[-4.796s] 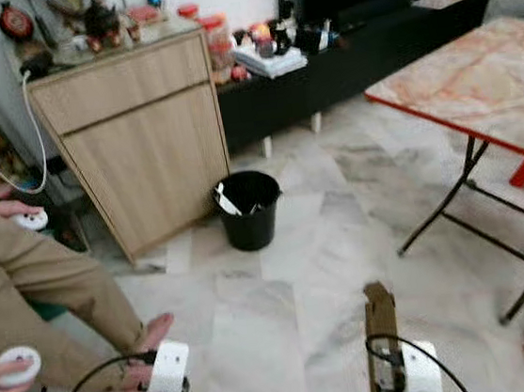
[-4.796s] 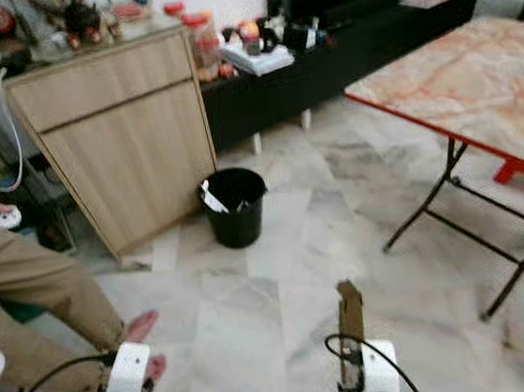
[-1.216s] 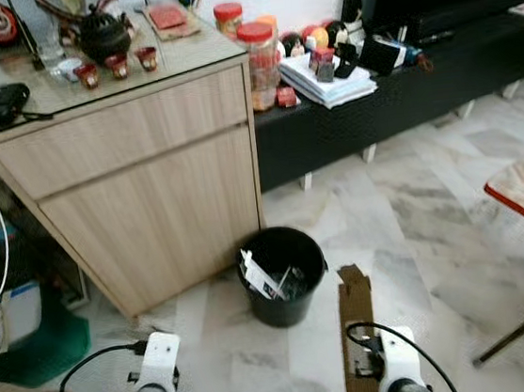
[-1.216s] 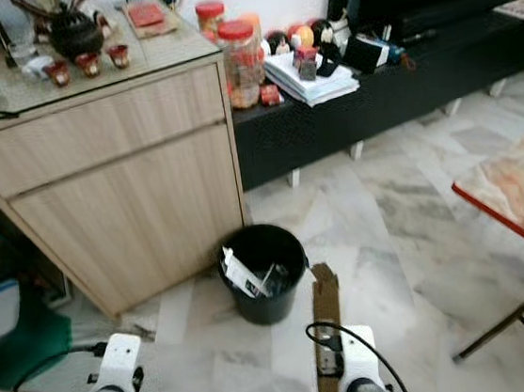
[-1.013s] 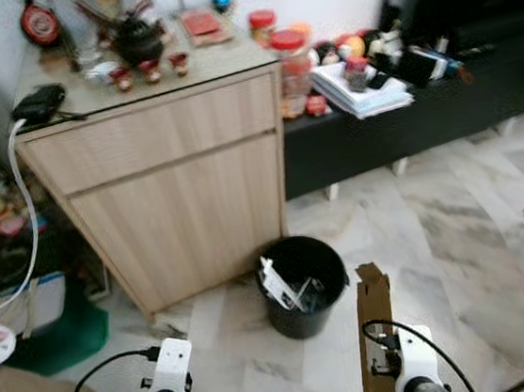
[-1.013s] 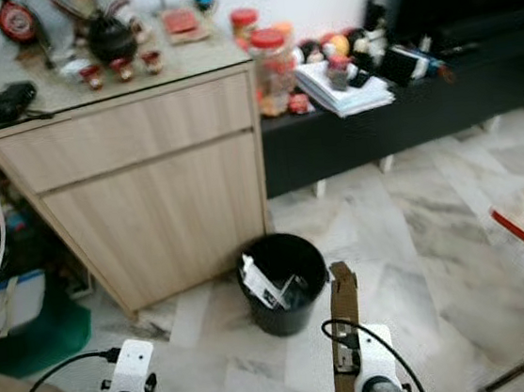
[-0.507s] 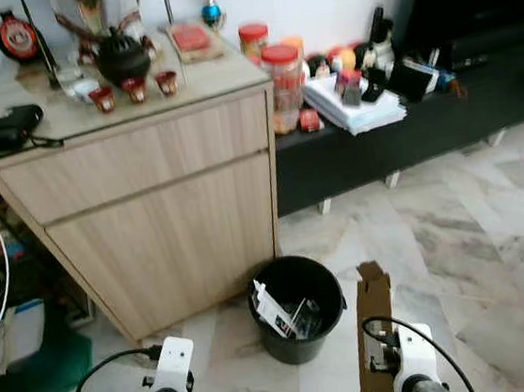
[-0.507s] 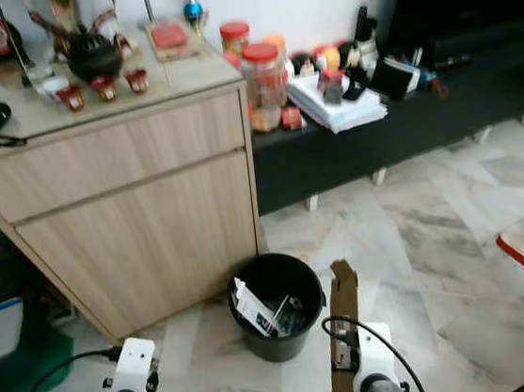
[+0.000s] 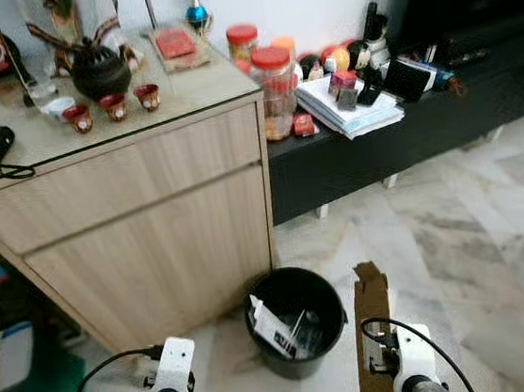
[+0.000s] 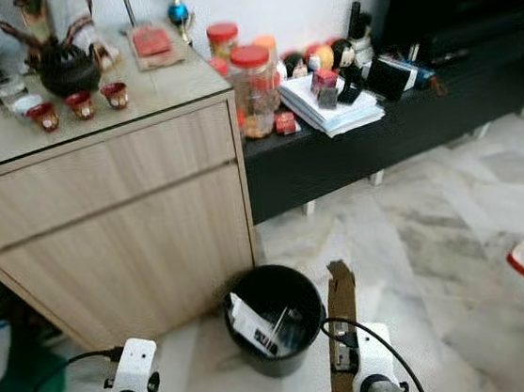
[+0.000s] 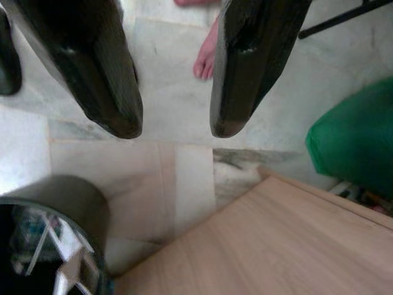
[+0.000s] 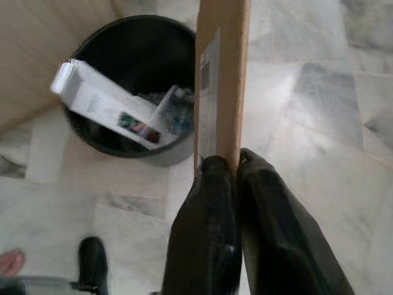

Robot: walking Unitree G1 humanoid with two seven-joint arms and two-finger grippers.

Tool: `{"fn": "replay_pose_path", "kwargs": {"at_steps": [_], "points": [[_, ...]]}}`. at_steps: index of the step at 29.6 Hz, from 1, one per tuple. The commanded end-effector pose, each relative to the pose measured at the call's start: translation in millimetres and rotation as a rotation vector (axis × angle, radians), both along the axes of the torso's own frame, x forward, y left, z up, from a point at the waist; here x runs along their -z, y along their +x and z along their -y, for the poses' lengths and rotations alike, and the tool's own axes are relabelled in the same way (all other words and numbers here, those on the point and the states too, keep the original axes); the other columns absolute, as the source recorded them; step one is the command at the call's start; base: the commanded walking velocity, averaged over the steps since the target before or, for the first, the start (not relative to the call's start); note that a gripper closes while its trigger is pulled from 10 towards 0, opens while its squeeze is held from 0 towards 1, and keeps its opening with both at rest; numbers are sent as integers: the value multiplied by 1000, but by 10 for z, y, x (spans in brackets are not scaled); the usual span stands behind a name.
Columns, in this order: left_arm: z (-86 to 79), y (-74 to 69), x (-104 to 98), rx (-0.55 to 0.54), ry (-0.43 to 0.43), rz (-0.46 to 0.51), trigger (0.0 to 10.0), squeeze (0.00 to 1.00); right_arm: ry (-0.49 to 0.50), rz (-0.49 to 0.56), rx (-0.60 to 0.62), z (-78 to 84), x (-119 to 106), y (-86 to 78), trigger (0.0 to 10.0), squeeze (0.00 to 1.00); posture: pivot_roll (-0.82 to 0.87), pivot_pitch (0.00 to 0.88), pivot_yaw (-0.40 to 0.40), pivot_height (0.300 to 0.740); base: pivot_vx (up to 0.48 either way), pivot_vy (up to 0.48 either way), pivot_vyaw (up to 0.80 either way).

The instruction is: Picking trash to rubbish bin

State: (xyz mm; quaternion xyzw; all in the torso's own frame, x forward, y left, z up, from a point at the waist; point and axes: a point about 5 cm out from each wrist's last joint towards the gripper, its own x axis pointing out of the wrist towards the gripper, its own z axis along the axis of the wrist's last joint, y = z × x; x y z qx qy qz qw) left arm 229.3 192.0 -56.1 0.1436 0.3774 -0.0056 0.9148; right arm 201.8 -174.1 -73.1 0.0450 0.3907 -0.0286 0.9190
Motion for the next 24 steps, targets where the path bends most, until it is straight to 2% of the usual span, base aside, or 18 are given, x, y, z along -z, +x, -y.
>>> {"fn": "replay_pose_path", "kwargs": {"at_steps": [1, 15, 24], "points": [[-47, -13, 4, 3, 19, -11, 10000, 0, 7, 16, -24, -70, -21, 45, 10000, 0, -68, 55, -20, 740, 349, 0, 0], [-44, -15, 6, 5, 19, -13, 10000, 0, 19, 35, -28, -82, -45, 84, 10000, 0, -71, 54, -19, 740, 348, 0, 150], [-32, -15, 9, 10, 18, -17, 10000, 0, 50, 113, -104, -190, -173, 284, 10000, 0, -71, 52, -22, 740, 337, 0, 0]]}}
